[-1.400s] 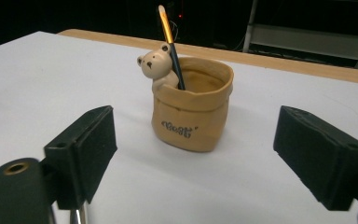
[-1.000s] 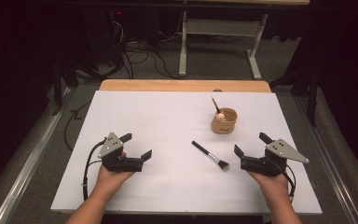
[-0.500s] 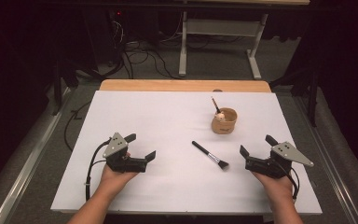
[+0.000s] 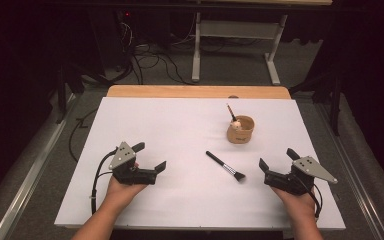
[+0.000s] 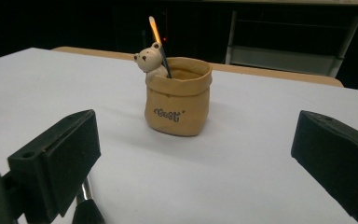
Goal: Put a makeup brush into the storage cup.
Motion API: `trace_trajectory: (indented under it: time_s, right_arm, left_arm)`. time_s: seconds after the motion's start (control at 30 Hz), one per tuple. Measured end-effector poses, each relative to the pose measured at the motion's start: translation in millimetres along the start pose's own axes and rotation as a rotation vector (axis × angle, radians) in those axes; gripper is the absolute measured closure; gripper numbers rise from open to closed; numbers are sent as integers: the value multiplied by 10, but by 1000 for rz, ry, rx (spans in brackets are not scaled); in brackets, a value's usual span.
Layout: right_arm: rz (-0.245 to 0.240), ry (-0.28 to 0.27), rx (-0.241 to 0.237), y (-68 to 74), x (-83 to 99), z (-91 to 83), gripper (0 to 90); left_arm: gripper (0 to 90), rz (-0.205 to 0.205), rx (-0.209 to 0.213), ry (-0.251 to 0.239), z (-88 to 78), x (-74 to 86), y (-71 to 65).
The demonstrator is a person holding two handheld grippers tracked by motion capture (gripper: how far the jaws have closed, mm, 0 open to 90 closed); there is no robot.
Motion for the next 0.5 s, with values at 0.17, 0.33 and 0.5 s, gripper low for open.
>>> trace_trajectory:
  time_s: [0.17,0.33,0.5]
  right_arm:
    - [10,50,40,-45,42,31,23]
    - [5,183,53,-62,186,161,22]
    - [16,270,35,-71,285,240,32]
  left_arm:
    - [0,3,0,11,11,16,-1]
    - [0,1,5,8,3,14,-1]
    - [0,-6,12,7,-3,18,0]
Point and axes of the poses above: each handheld gripper's, and its own axes: z roughly forward along the jaws, x roughly out of its underside, y roughly to its left, the point moved 6 cm from there along z, roughly forward along the jaws, and after that the axes turned 7 degrees about -x, right-handed, at the moved point
